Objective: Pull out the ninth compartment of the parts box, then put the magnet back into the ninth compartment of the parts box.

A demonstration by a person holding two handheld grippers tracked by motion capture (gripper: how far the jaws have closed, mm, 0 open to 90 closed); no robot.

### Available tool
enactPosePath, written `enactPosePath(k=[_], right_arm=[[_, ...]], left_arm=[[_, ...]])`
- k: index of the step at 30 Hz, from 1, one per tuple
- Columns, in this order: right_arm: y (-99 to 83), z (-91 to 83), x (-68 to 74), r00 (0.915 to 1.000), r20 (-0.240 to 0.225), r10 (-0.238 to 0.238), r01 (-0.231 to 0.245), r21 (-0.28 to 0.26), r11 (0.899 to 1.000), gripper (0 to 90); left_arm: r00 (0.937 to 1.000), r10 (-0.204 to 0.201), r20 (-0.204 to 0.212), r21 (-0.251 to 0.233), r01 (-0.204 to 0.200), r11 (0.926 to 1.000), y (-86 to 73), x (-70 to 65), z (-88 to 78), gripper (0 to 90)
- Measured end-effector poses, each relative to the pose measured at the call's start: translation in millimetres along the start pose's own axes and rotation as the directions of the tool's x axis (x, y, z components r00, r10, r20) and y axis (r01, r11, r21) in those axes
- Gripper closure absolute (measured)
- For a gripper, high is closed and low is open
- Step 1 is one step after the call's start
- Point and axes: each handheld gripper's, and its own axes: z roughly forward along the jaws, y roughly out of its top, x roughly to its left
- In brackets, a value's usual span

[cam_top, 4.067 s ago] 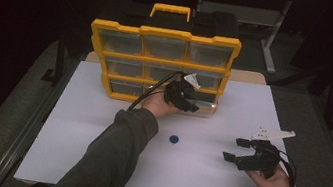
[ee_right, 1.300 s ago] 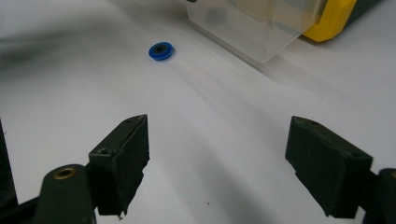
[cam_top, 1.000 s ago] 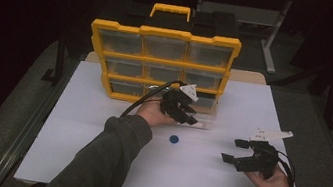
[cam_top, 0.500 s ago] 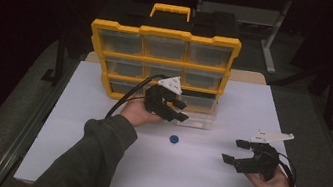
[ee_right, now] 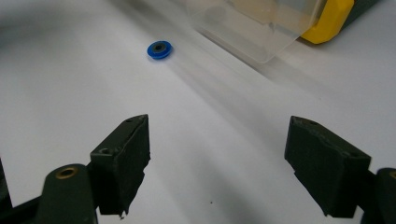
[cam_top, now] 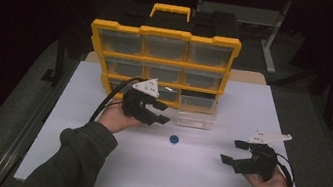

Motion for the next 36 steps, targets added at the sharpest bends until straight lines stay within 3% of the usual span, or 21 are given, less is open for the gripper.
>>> enactPosePath(k=[11,17,25,36], right_arm=[[2.7,1.6,2.2,1.0000,0.001,-0.003,0.003,0.002,1.000,21.4],[2.9,1.8,2.7,1.0000,0.001,0.000,0.000,0.003,1.000,21.7],[3.5,3.3,1.0,1.0000,-0.001,0.000,0.000,0.007,1.000,21.9],[5.2,6.8,1.4,1.0000,-0.006,0.004,-0.004,0.023,1.000,22.0]], left_arm=[[0.9983,-0.048,-0.032,0.006,0.048,0.9988,-25.9,-3.5,-19.4,43.2],[0.9952,-0.080,-0.057,-0.021,0.079,0.9967,-43.5,-4.1,-32.2,40.8],[0.9886,-0.125,-0.084,-0.066,0.120,0.9906,-63.2,-14.3,-48.2,37.5],[0.9827,-0.121,-0.140,-0.058,0.114,0.9918,-85.0,-27.6,-55.2,33.8]])
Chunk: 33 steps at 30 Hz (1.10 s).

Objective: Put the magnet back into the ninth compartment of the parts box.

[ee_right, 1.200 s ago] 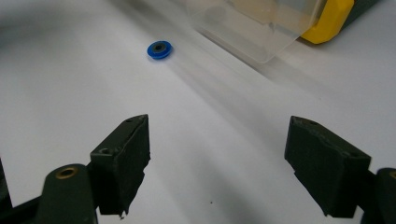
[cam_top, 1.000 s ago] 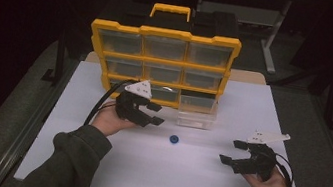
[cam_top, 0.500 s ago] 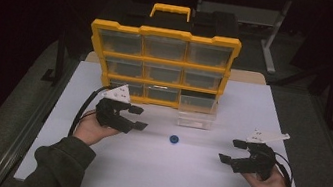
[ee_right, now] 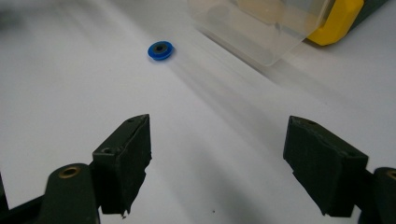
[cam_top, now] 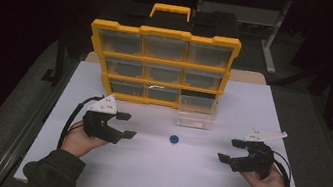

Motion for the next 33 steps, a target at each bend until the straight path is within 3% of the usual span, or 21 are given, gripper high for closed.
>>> enactPosePath(k=[9,15,23,26,28,33], right_arm=[[-2.2,-1.0,-1.2,1.0000,-0.002,0.009,-0.009,0.002,1.000,22.0],[-0.8,2.0,-1.6,1.0000,-0.005,0.008,-0.008,0.006,1.000,22.0],[2.5,3.3,-1.8,0.9999,-0.004,0.011,-0.011,-0.008,1.000,23.9],[3.2,3.3,-2.0,0.9999,-0.005,0.015,-0.015,-0.007,1.000,24.0],[4.5,3.2,-1.2,0.9997,-0.008,0.024,-0.024,-0.003,1.000,24.6],[7.6,1.9,0.3,0.9997,-0.012,0.020,-0.020,-0.012,1.000,24.2]], left_arm=[[0.9996,-0.017,-0.021,0.029,0.017,0.9994,-13.0,3.1,-4.5,30.2],[0.9992,-0.013,-0.037,0.026,0.014,0.9996,-22.0,3.3,-9.0,30.6],[0.9973,-0.043,-0.061,-0.004,0.042,0.9991,-31.5,2.2,-19.0,30.2],[0.9972,-0.037,-0.064,0.001,0.037,0.9993,-32.7,3.1,-19.9,30.0],[0.9960,-0.060,-0.066,-0.010,0.059,0.9982,-36.2,4.2,-21.9,29.6],[0.9951,-0.061,-0.078,-0.013,0.060,0.9981,-39.0,5.8,-24.5,29.2]])
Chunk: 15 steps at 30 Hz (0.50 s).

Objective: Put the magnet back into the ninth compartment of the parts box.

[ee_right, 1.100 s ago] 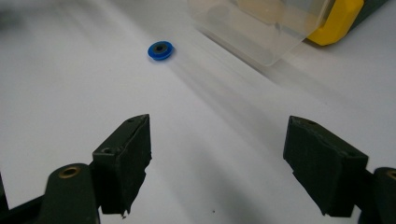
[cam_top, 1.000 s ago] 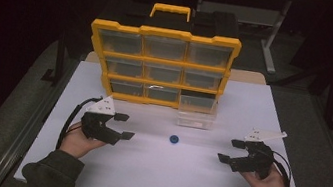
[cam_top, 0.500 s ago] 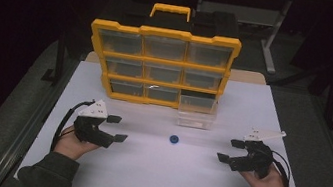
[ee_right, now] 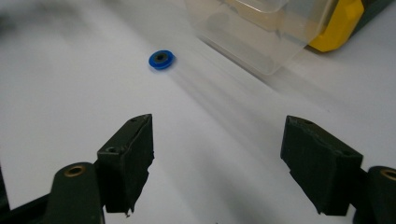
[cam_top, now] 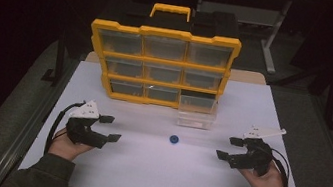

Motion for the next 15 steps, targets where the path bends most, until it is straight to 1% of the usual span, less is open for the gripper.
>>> enactPosePath(k=[1,2,3,5,6,8,10,11,12,13,14,15], right_arm=[[0.5,0.4,0.2,1.0000,-0.002,-0.010,0.010,-0.001,1.000,23.9],[1.4,0.6,1.1,1.0000,-0.007,-0.006,0.006,0.005,1.000,22.8],[2.3,1.2,2.0,0.9998,-0.021,0.007,-0.007,0.015,1.000,22.1],[3.8,2.4,2.3,0.9996,-0.027,-0.004,0.004,0.022,1.000,22.1],[4.7,2.1,3.2,0.9995,-0.031,0.000,0.001,0.024,1.000,22.1],[5.7,1.9,3.7,0.9994,-0.035,-0.006,0.007,0.023,1.000,22.1],[8.8,0.2,5.6,0.9992,-0.038,-0.014,0.015,0.018,1.000,21.8],[9.8,-0.3,5.9,0.9992,-0.039,-0.011,0.012,0.018,1.000,21.8],[10.5,-0.9,5.7,0.9991,-0.041,-0.010,0.011,0.021,1.000,21.8],[11.4,-0.9,5.5,0.9990,-0.044,-0.011,0.011,0.020,1.000,21.8],[12.5,-1.3,6.4,0.9990,-0.044,0.001,0.000,0.024,1.000,21.6],[13.0,-1.0,5.6,0.9990,-0.042,-0.014,0.014,0.019,1.000,21.3]], left_arm=[[1.0000,-0.006,0.000,0.003,0.006,1.0000,-0.5,0.1,-0.2,29.1],[1.0000,-0.007,-0.002,0.002,0.007,1.0000,-1.0,0.3,-0.3,29.1],[0.9999,-0.011,-0.004,-0.001,0.011,0.9999,-1.5,-0.5,-0.8,29.0],[0.9999,-0.009,-0.006,-0.002,0.009,1.0000,-2.6,-1.0,-1.9,28.7],[0.9999,-0.008,-0.008,0.001,0.008,1.0000,-3.2,-1.2,-2.6,28.7],[0.9999,-0.007,-0.008,0.005,0.007,1.0000,-3.6,-1.0,-3.5,28.6],[0.9999,-0.012,-0.010,-0.002,0.012,0.9999,-4.7,-0.7,-5.1,28.2],[0.9998,-0.013,-0.013,-0.002,0.013,0.9999,-6.1,-0.5,-7.3,28.1],[0.9996,-0.022,-0.015,-0.006,0.022,0.9997,-6.9,-0.7,-7.9,28.1],[0.9997,-0.016,-0.018,-0.004,0.016,0.9999,-7.5,0.3,-9.0,28.1],[0.9995,-0.026,-0.018,-0.008,0.025,0.9996,-8.4,0.4,-9.2,28.0],[0.9995,-0.026,-0.018,-0.004,0.026,0.9997,-9.0,1.2,-9.7,27.9]])
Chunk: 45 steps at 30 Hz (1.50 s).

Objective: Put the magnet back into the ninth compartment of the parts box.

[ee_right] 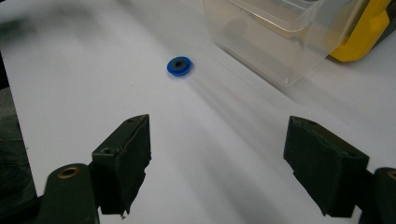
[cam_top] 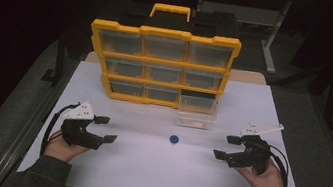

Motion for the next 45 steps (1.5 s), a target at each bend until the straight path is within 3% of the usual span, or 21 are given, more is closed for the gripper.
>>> enactPosePath(k=[2,11,22,29,45], right_arm=[[2.3,-0.4,1.1,0.9998,-0.002,0.018,-0.018,0.011,1.000,21.2],[15.5,2.4,3.0,0.9997,0.001,-0.023,0.023,0.011,1.000,22.6],[33.2,17.5,9.9,0.9987,-0.037,-0.036,0.038,0.060,0.997,26.5],[39.9,21.5,12.7,0.9985,-0.047,-0.028,0.031,0.063,0.998,25.7],[59.8,41.3,25.6,0.9948,-0.061,-0.082,0.087,0.085,0.993,26.9]], left_arm=[[1.0000,-0.004,-0.001,0.000,0.004,1.0000,-1.2,0.9,0.0,27.6],[1.0000,-0.008,-0.005,-0.002,0.008,1.0000,-3.4,-0.5,-0.6,27.0],[1.0000,-0.007,-0.004,0.009,0.007,0.9999,-3.6,-1.7,0.9,26.7],[1.0000,-0.005,0.001,-0.001,0.005,1.0000,-2.8,-3.5,0.1,26.6],[0.9998,-0.021,-0.005,-0.010,0.021,0.9997,-4.2,-0.6,-1.5,26.0]])
